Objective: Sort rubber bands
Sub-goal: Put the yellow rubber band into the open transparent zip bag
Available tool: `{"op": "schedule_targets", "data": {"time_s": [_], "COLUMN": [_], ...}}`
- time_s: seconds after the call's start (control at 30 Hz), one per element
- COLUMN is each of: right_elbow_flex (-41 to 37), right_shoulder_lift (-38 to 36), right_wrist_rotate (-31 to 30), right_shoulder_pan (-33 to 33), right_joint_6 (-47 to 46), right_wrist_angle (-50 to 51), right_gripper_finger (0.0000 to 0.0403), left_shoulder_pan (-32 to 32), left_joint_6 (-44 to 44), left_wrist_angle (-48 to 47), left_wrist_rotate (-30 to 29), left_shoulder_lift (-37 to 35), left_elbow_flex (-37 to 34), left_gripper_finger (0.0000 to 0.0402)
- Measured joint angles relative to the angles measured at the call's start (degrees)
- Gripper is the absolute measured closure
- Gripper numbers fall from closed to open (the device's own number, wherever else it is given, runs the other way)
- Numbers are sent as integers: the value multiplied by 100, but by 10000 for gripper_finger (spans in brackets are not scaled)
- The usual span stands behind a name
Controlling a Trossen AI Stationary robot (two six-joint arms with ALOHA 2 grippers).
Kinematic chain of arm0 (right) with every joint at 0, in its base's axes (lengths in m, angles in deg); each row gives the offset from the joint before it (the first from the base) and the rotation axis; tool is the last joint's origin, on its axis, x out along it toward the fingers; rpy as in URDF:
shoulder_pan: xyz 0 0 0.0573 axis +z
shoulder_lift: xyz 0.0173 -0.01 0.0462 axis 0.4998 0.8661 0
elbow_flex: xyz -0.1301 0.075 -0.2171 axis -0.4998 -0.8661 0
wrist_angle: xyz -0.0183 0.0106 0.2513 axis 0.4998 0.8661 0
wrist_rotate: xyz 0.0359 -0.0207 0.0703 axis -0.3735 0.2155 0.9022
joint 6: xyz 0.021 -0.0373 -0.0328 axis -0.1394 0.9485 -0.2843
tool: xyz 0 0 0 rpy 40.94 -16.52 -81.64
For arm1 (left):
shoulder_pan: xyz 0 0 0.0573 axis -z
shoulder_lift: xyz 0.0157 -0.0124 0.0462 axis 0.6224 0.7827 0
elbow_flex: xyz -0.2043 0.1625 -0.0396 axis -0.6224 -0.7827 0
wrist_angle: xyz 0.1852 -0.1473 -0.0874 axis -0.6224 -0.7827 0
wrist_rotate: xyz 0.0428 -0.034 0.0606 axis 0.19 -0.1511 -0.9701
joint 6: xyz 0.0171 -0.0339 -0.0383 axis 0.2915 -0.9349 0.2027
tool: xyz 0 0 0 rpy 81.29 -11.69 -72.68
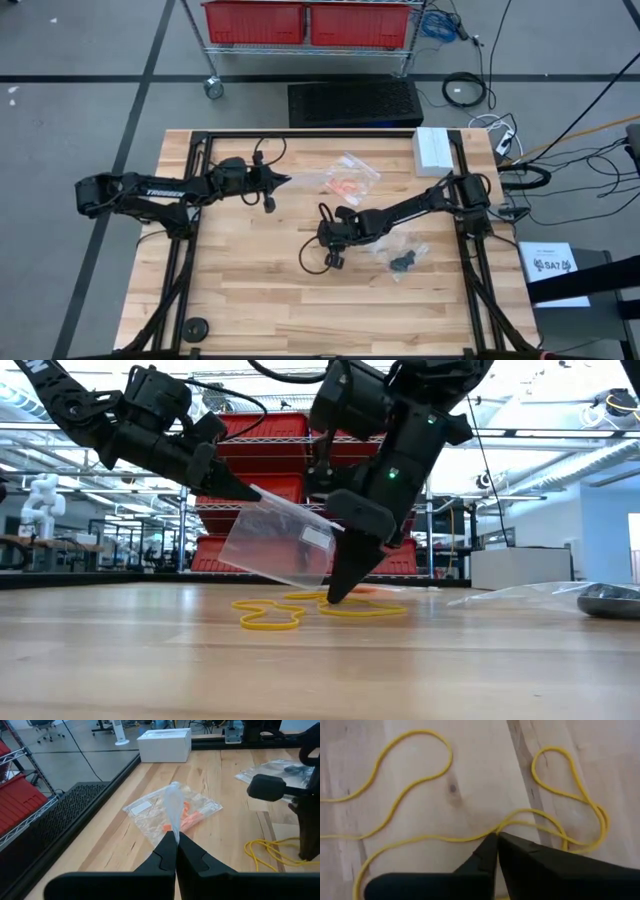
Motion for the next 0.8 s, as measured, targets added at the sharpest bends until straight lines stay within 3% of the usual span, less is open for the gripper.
{"op": "schedule_targets", "data": {"time_s": [0.13,0.47,0.8], "right_elbow_flex": [-65,21,1085], "right_shoulder_lift": [-363,-1329,-1486], "right_wrist_rotate": [91,-709,-881], "right_shoulder_pan": [0,-153,-359], "right_joint_6": [-2,398,1599], "right_wrist_angle": [107,-145,-130], "right_gripper_finger": [399,403,403], "left_shoulder_pan": [-1,-1,-1], "left_joint_6": [0,0,0], "left_wrist_angle": [-4,0,0], "left_wrist_rotate": [0,0,0], "left_shoulder_lift": [0,0,0], "left_elbow_flex": [0,0,0], "left_gripper_finger": [400,400,400]}}
